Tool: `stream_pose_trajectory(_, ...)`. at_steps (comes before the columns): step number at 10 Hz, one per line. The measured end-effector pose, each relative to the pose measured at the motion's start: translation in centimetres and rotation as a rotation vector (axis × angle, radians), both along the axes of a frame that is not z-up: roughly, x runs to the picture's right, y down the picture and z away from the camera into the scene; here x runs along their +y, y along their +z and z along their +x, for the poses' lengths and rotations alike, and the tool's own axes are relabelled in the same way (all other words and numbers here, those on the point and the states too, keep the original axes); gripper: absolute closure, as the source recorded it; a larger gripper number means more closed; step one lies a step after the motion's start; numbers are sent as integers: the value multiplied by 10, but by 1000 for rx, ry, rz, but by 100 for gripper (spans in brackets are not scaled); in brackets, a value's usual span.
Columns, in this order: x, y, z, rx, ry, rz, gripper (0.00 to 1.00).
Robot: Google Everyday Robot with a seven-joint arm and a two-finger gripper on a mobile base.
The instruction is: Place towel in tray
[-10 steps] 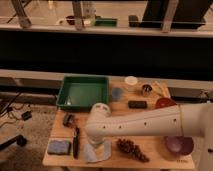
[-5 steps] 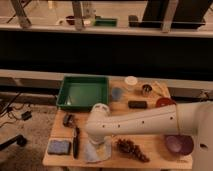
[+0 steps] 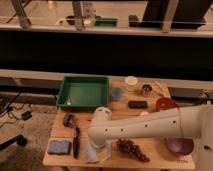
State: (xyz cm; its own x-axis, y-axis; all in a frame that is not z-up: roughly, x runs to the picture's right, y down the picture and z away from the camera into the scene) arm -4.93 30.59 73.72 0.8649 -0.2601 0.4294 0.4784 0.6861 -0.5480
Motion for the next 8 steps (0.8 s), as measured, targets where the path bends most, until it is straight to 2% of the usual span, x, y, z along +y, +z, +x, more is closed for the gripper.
stream_pose_trajectory(3,6,8,1,-11,26,-43,20)
stream_pose_trajectory(8,10,21,3,21,22,-67,20)
